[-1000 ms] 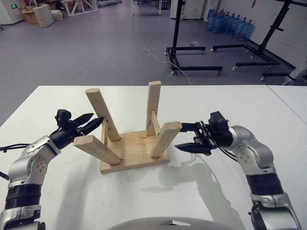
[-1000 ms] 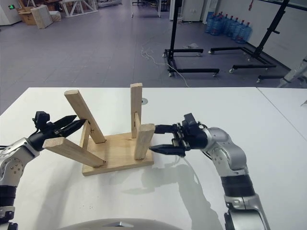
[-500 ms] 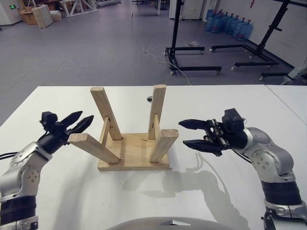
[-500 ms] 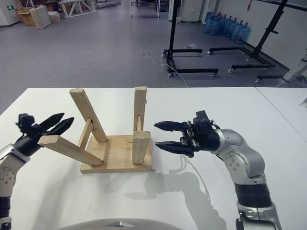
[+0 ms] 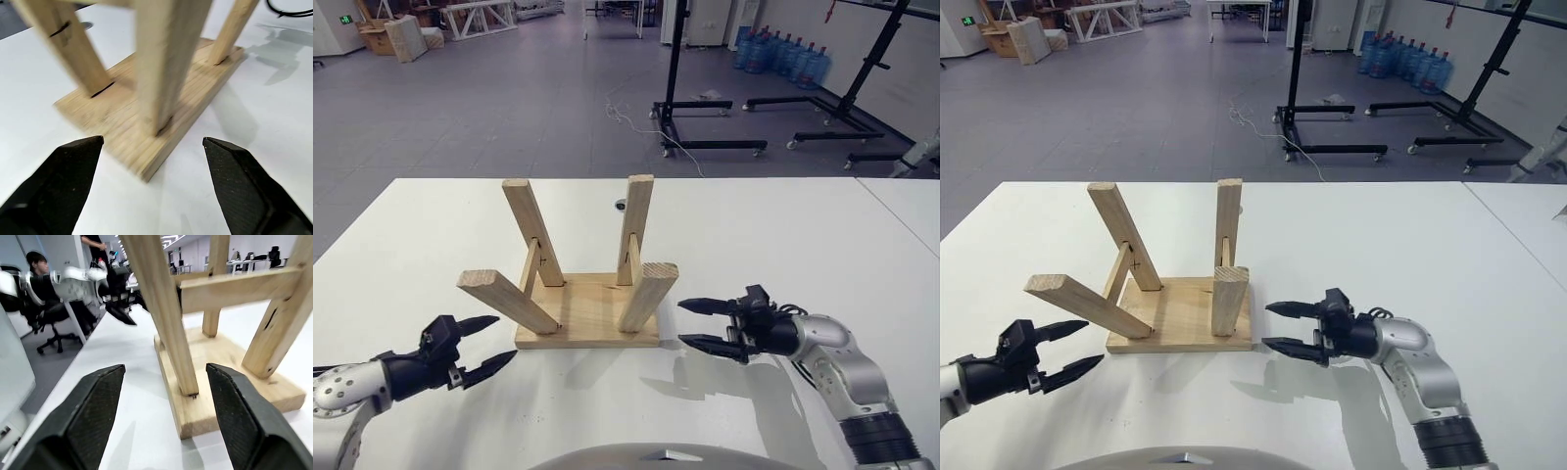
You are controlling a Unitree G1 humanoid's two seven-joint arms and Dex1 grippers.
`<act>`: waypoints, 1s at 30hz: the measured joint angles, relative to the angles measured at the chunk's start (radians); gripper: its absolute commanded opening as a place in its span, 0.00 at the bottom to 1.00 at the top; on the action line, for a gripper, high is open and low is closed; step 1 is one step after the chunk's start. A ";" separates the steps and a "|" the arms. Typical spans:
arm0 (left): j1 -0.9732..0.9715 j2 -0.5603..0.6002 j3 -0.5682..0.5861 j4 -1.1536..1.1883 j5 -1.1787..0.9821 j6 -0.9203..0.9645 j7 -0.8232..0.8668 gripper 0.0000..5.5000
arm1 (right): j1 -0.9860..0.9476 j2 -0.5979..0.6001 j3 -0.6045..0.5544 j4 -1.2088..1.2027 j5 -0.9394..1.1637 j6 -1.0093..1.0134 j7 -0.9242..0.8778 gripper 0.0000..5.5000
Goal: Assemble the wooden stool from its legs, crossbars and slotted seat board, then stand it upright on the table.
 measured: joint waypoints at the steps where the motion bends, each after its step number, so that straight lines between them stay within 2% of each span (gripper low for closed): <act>1: -0.003 -0.007 -0.013 -0.016 -0.006 0.009 0.009 0.68 | -0.011 0.004 0.005 0.013 -0.003 -0.014 0.003 0.56; 10: 0.002 -0.058 -0.094 -0.125 -0.021 0.041 0.101 0.68 | -0.079 0.003 0.042 0.089 -0.021 -0.051 0.052 0.56; 20: -0.010 -0.070 -0.169 -0.107 0.026 0.052 0.151 0.68 | -0.133 0.003 0.069 0.165 -0.033 -0.056 0.096 0.56; 26: -0.069 -0.077 -0.176 0.003 0.087 -0.007 0.183 0.51 | -0.183 0.000 0.079 0.258 -0.071 -0.109 0.139 0.56; 30: -0.077 -0.077 -0.186 0.013 0.091 -0.020 0.182 0.39 | -0.215 0.040 0.092 0.320 -0.082 -0.147 0.149 0.56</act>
